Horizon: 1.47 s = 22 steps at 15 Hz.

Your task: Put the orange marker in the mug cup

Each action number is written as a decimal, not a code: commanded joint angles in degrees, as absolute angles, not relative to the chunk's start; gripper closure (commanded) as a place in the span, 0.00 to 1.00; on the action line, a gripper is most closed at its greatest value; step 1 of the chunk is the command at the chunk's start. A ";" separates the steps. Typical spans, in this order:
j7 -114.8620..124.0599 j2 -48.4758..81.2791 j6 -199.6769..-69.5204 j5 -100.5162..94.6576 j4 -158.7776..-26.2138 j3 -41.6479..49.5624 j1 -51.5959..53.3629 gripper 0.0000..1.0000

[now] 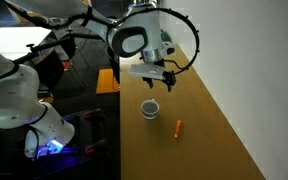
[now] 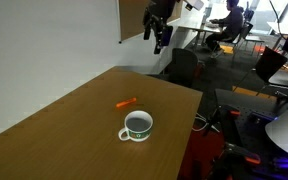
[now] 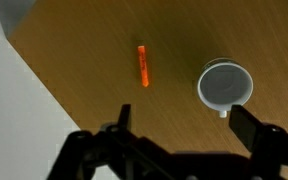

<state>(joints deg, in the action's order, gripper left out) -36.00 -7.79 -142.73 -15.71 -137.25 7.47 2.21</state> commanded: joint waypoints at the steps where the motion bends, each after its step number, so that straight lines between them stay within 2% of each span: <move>1: -45.17 -1.05 -145.19 -12.67 -133.71 7.80 0.24 0.00; 10: -61.15 11.11 -148.14 -9.49 -128.94 4.48 -4.17 0.00; 22: -61.73 24.03 -154.26 -7.15 -123.39 -0.42 -9.27 0.00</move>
<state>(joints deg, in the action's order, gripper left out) -60.62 20.77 -153.07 -9.48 -126.37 1.26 -6.64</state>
